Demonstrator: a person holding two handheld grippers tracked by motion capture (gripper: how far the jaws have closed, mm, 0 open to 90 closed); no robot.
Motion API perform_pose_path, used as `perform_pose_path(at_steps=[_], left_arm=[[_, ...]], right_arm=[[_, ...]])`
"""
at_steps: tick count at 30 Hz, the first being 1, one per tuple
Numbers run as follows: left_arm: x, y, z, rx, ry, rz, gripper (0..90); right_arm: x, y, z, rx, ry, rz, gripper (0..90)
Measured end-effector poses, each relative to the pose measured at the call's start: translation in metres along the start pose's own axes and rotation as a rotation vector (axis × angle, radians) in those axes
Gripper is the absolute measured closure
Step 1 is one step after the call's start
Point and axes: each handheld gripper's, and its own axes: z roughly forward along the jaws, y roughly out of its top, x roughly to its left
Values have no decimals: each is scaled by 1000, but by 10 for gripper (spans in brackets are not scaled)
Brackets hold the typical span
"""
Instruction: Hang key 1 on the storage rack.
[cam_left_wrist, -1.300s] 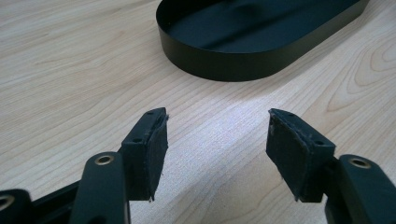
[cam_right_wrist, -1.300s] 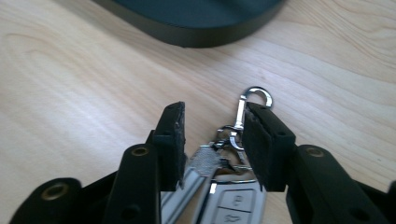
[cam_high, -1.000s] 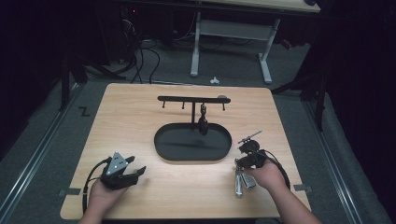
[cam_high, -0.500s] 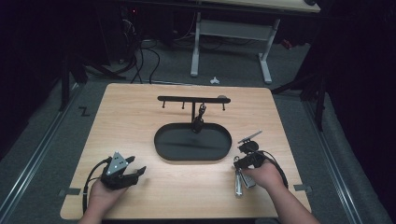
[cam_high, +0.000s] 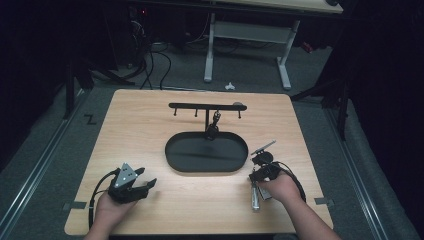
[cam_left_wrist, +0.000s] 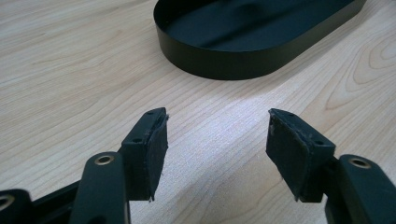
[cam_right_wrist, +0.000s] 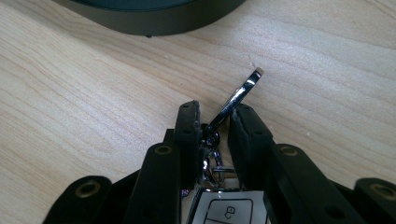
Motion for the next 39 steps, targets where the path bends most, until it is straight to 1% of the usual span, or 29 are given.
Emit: perform_pose_path(at_steps=[7, 9, 10, 12, 13, 16, 19, 23, 26, 29, 30, 31, 33, 34, 36, 38, 39], left_arm=[[0, 0, 0, 3, 0, 0, 390], [0, 0, 1, 3, 0, 0, 389], [0, 0, 1, 3, 0, 0, 390], [0, 0, 1, 4, 0, 1, 389], [0, 0, 1, 4, 1, 1, 389], [0, 0, 1, 3, 0, 1, 390], [0, 0, 0, 2, 0, 1, 390], [0, 0, 0, 1, -1, 2, 390], [0, 0, 0, 3, -1, 2, 390], [0, 0, 0, 3, -1, 1, 390], [0, 0, 0, 2, 0, 1, 390], [0, 0, 0, 3, 0, 1, 390], [0, 0, 0, 3, 1, 2, 390], [0, 0, 0, 3, 1, 2, 390], [0, 0, 0, 3, 2, 1, 390], [0, 0, 0, 3, 3, 1, 390], [0, 0, 1, 4, 4, 2, 390]], right_arm=[[-1, 2, -2, -2, -7, -5, 817], [-3, 3, -2, -7, -13, -13, 817], [-2, 3, -3, 1, -16, -2, 817], [-2, 4, -2, 3, -16, -4, 817], [-1, 4, -2, 11, -21, -10, 816], [0, 4, -1, 10, -21, -25, 810], [-1, 4, 0, 14, -14, -35, 806], [-5, 5, 0, 17, 18, -22, 806], [-7, 6, 0, 26, 30, -14, 808], [-7, 6, -1, 28, 18, -28, 825], [-5, 6, -1, 28, 24, -12, 832], [-6, 6, -1, 24, 14, -43, 837], [-6, 7, -2, 30, 15, -65, 841], [-6, 7, -2, 36, 9, -71, 841], [-3, 8, -3, 31, -4, -89, 845], [-3, 8, -7, 23, 5, -93, 845], [-3, 8, -8, 10, 11, -94, 845]])
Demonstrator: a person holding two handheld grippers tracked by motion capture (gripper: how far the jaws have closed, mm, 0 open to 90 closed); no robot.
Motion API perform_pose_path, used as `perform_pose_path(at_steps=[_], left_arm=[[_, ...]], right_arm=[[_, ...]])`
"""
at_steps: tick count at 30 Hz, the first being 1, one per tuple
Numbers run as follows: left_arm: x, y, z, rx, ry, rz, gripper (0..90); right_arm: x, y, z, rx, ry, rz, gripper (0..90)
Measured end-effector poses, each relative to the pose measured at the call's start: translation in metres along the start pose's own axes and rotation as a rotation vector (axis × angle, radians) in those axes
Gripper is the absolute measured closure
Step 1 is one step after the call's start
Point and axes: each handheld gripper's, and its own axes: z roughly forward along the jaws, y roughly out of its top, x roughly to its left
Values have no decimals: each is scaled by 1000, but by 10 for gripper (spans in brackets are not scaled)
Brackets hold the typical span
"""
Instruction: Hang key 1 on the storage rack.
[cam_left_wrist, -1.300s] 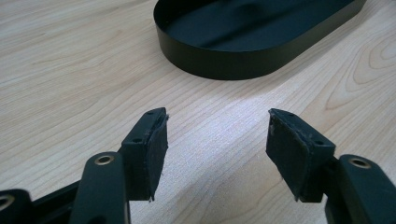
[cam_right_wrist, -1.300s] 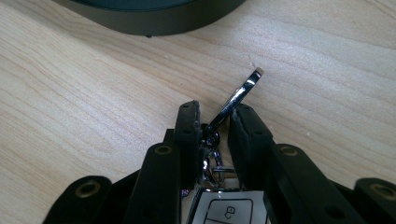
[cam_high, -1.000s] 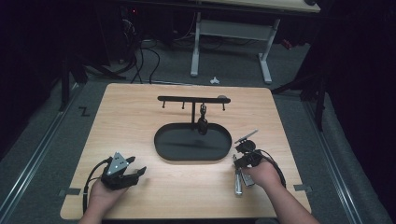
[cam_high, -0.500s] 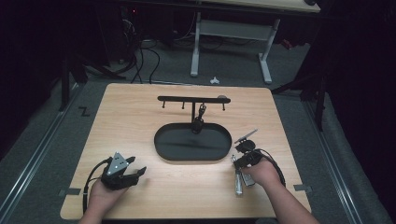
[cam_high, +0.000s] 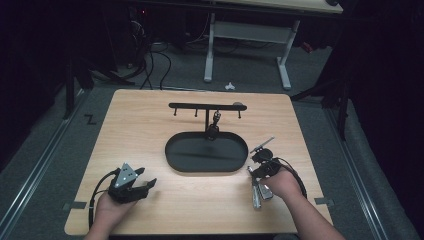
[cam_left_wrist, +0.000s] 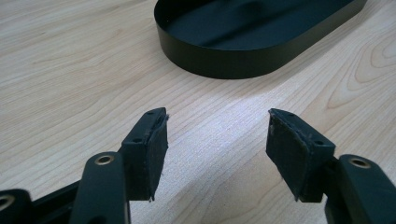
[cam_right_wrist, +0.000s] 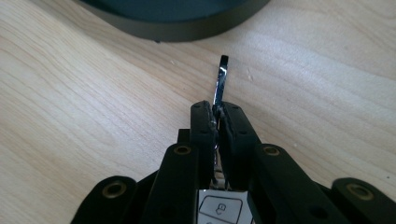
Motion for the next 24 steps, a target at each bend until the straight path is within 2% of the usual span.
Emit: perform_pose_path(at_steps=[7, 14, 18, 24], left_arm=[[-1, 0, 0, -3, 1, 1, 391], [-2, 1, 0, -4, -1, 4, 391], [-2, 1, -1, -4, -2, 3, 391], [-3, 0, -1, -4, -2, 2, 391]], right_arm=[[-1, -1, -12, -31, 0, 3, 846], [0, 0, -26, -53, -14, -20, 847], [0, 0, -35, -74, -3, 4, 848], [-1, 1, -46, -96, 8, 8, 847]])
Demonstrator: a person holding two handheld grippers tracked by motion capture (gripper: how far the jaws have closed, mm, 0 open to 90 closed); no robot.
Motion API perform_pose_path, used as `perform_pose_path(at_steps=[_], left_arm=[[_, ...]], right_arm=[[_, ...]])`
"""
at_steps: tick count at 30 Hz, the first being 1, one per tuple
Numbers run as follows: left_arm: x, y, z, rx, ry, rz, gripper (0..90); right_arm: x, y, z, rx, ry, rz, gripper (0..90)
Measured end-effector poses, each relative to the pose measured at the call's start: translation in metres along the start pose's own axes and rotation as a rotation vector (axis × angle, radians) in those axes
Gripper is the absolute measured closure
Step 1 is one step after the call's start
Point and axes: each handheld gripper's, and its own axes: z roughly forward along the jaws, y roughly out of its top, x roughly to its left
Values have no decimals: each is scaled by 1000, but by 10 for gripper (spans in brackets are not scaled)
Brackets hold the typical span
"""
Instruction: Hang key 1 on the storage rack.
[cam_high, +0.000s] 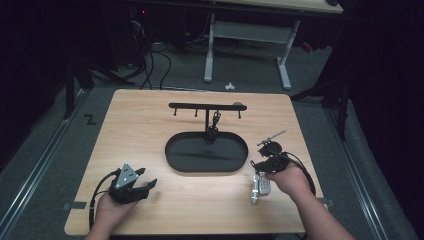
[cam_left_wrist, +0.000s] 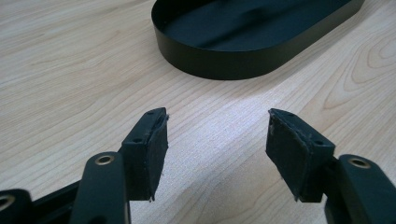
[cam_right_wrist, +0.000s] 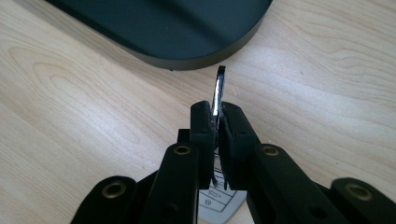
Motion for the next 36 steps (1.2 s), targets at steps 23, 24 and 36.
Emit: perform_pose_path(at_steps=[23, 24, 36], left_arm=[[1, 0, 0, -2, 0, -3, 390], [1, 0, 0, -2, 0, -2, 390], [1, 0, 0, -3, 1, -5, 390]], right_arm=[[1, 21, -44, -71, -8, 1, 853], [1, 22, -45, -73, -11, -3, 853], [5, 37, -60, -95, -24, -10, 854]])
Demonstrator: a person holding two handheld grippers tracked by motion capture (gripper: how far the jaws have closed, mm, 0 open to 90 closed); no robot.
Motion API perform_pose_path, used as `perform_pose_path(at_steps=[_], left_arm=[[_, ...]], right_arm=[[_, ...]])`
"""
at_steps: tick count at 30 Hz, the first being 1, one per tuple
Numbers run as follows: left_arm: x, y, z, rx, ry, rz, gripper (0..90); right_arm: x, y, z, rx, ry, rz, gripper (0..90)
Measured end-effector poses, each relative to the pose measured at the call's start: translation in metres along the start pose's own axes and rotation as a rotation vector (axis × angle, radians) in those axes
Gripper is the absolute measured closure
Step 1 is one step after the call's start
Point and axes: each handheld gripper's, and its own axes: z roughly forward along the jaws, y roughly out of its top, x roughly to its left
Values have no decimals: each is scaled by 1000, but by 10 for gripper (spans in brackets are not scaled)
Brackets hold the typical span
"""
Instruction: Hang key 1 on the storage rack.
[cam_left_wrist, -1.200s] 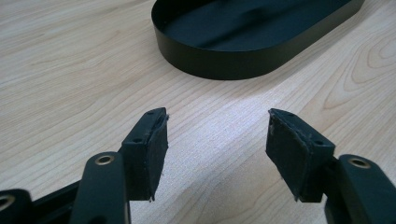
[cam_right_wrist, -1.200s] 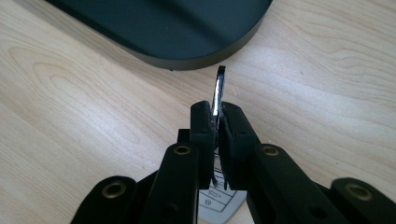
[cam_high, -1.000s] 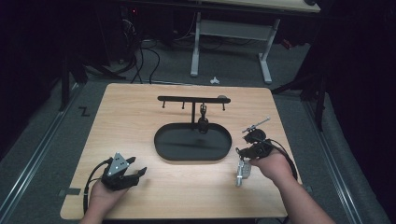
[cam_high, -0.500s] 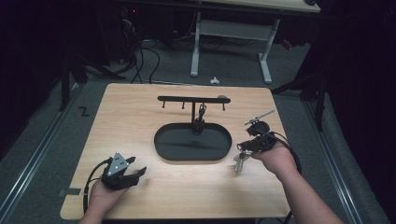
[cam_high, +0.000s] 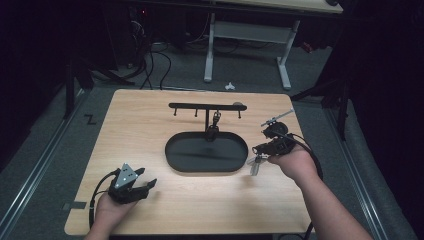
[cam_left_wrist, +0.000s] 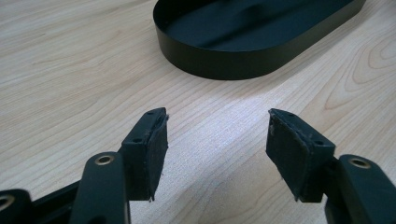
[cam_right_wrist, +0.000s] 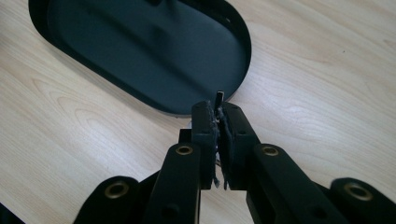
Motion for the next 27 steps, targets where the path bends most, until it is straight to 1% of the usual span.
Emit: perform_pose_path(at_steps=[7, 16, 27], left_arm=[[1, -1, -1, 2, 1, 1, 390], [2, -1, -2, 8, 1, -1, 389], [3, -4, -5, 2, 9, -8, 389]], right_arm=[[1, 13, -10, -26, -4, -3, 854], [8, 31, -19, -45, -4, -31, 854], [19, 57, -28, -74, 3, -64, 854]])
